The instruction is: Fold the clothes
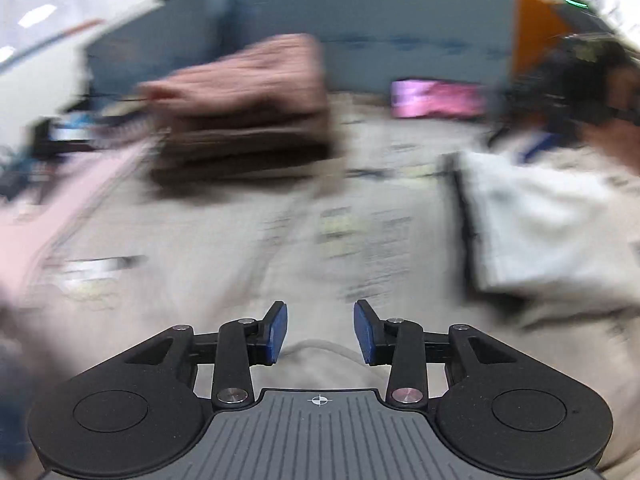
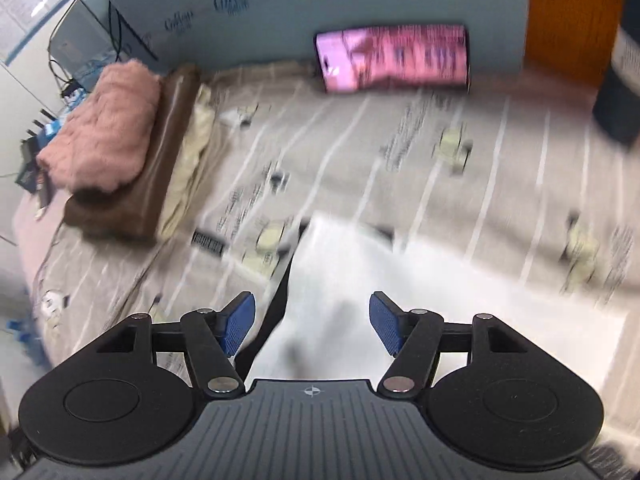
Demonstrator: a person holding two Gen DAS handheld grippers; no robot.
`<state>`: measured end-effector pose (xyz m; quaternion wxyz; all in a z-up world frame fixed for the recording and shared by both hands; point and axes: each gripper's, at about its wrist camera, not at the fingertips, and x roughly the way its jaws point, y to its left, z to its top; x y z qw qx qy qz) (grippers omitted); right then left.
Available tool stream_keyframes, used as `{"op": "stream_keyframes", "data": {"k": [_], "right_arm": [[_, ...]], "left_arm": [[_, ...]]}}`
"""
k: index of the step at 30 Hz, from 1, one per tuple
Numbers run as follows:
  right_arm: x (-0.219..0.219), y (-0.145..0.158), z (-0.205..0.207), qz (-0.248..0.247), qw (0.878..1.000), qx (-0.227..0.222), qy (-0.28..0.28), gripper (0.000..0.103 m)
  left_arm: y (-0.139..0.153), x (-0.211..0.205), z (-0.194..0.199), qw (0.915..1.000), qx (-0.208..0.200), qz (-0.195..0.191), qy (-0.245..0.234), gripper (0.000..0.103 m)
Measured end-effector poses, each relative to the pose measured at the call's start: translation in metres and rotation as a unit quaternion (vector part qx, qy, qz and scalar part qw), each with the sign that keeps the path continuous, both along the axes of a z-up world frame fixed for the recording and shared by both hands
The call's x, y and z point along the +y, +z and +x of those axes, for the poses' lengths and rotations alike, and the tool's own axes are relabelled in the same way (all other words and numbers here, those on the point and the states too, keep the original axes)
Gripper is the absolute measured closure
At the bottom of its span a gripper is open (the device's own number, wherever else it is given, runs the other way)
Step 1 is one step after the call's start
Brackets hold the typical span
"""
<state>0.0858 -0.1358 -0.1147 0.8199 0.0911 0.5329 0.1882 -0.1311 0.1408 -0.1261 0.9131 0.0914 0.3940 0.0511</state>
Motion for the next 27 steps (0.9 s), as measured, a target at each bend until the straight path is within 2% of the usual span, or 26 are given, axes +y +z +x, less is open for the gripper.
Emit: {"op": "stream_keyframes", "data": {"k": [2, 3, 4, 5, 6, 7, 9, 11, 14, 15, 17, 19, 21, 22, 23, 25, 26, 27], "right_arm": [[-0.003, -0.007, -0.009, 0.019, 1.000, 0.008, 0.000, 0.042], [-0.005, -0.010, -0.014, 0.028, 1.000, 0.012, 0.001, 0.042], [-0.007, -0.013, -0.019, 0.037, 0.999, 0.015, 0.001, 0.042], [-0.009, -0.012, -0.024, 0.046, 0.999, 0.011, 0.004, 0.042], [-0.011, -0.012, -0.028, 0.055, 0.998, 0.007, 0.008, 0.041], [-0.012, -0.013, -0.032, 0.063, 0.998, 0.006, 0.010, 0.040], [-0.015, -0.018, -0.036, 0.069, 0.997, 0.013, 0.006, 0.038], [-0.017, -0.021, -0.039, 0.070, 0.997, 0.018, -0.002, 0.038], [-0.023, -0.020, -0.044, 0.075, 0.997, 0.014, -0.011, 0.038], [-0.027, -0.017, -0.046, 0.082, 0.997, 0.007, -0.012, 0.038], [-0.038, -0.008, -0.050, 0.087, 0.996, -0.008, -0.020, 0.037], [-0.051, -0.003, -0.052, 0.091, 0.995, -0.021, -0.025, 0.037], [-0.061, 0.000, -0.054, 0.086, 0.995, -0.029, -0.029, 0.036], [-0.066, 0.000, -0.055, 0.084, 0.995, -0.031, -0.030, 0.036], [-0.070, -0.001, -0.055, 0.085, 0.995, -0.033, -0.032, 0.036], [-0.078, -0.002, -0.056, 0.087, 0.995, -0.034, -0.040, 0.036], [-0.081, -0.002, -0.057, 0.088, 0.994, -0.035, -0.045, 0.036], [-0.085, -0.003, -0.058, 0.090, 0.994, -0.037, -0.049, 0.036]], "left_arm": [[0.006, 0.029, -0.003, 0.9945, 0.002, 0.093, 0.048, 0.060], [0.011, 0.043, -0.003, 0.9898, 0.004, 0.126, 0.067, 0.060], [0.017, 0.054, -0.002, 0.9865, 0.002, 0.142, 0.081, 0.060], [0.025, 0.061, -0.002, 0.9867, -0.008, 0.135, 0.090, 0.060], [0.033, 0.066, -0.002, 0.9881, -0.021, 0.118, 0.097, 0.055], [0.038, 0.065, 0.001, 0.9917, -0.033, 0.081, 0.094, 0.047], [0.044, 0.057, 0.007, 0.9956, -0.055, -0.014, 0.075, 0.040], [0.046, 0.047, 0.015, 0.9908, -0.067, -0.107, 0.049, 0.037], [0.037, 0.015, 0.028, 0.9850, -0.037, -0.167, -0.026, 0.036], [0.034, 0.004, 0.031, 0.9877, -0.028, -0.147, -0.046, 0.036], [0.033, -0.001, 0.027, 0.9948, -0.034, -0.076, -0.059, 0.036], [0.033, 0.015, 0.020, 0.9976, -0.047, -0.007, -0.051, 0.036], [0.035, 0.040, 0.011, 0.9956, -0.051, 0.076, -0.019, 0.036], [0.038, 0.052, 0.005, 0.9902, -0.049, 0.131, -0.005, 0.036], [0.040, 0.064, 0.000, 0.9802, -0.045, 0.193, 0.006, 0.036], [0.046, 0.087, -0.010, 0.9517, -0.035, 0.304, 0.030, 0.036], [0.051, 0.097, -0.013, 0.9416, -0.032, 0.333, 0.042, 0.036], [0.058, 0.101, -0.014, 0.9363, -0.038, 0.346, 0.049, 0.036]]}}
